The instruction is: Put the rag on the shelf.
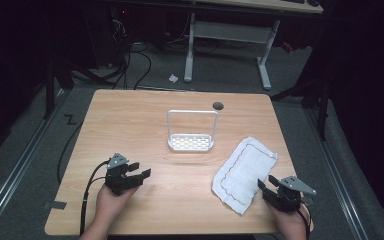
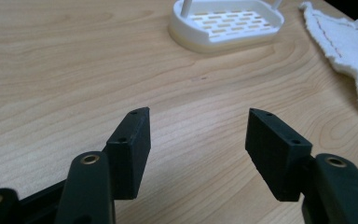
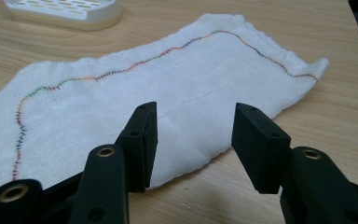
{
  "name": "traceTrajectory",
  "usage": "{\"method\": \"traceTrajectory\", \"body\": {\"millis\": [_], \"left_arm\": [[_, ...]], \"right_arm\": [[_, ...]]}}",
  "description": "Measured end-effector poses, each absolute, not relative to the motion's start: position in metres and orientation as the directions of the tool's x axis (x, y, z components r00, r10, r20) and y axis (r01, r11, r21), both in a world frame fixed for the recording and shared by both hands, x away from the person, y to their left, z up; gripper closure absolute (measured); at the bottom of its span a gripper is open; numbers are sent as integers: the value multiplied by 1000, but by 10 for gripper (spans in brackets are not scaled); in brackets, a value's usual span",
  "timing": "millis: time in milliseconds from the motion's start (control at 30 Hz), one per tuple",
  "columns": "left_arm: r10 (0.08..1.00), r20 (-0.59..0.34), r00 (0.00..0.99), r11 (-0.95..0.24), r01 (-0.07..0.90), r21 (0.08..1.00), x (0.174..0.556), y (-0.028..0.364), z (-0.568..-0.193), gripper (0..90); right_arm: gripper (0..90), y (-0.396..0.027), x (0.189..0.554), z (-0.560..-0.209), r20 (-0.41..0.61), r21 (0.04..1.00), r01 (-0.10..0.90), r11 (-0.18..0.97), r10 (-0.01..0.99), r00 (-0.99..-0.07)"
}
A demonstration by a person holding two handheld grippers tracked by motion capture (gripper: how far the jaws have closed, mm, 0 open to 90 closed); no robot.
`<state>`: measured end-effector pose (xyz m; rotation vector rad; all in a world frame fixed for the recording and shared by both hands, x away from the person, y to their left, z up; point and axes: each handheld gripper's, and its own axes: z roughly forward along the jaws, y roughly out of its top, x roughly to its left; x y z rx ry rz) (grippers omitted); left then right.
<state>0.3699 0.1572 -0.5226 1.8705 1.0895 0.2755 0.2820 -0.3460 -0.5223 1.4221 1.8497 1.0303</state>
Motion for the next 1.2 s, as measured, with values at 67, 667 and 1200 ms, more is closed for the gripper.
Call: {"method": "traceTrajectory", "body": {"millis": [67, 667, 1200], "left_arm": [[780, -233, 580, -180, 565, 805, 370, 158, -522, 402], [781, -184, 597, -206, 524, 826, 354, 168, -521, 427], [786, -223, 577, -166, 544, 822, 359, 172, -524, 428]], "right_arm": [[511, -348, 281, -524, 9, 847, 516, 128, 967, -256], [602, -335, 323, -511, 35, 860, 494, 132, 948, -315], [900, -336, 377, -532, 27, 747, 643, 170, 958, -285]]}}
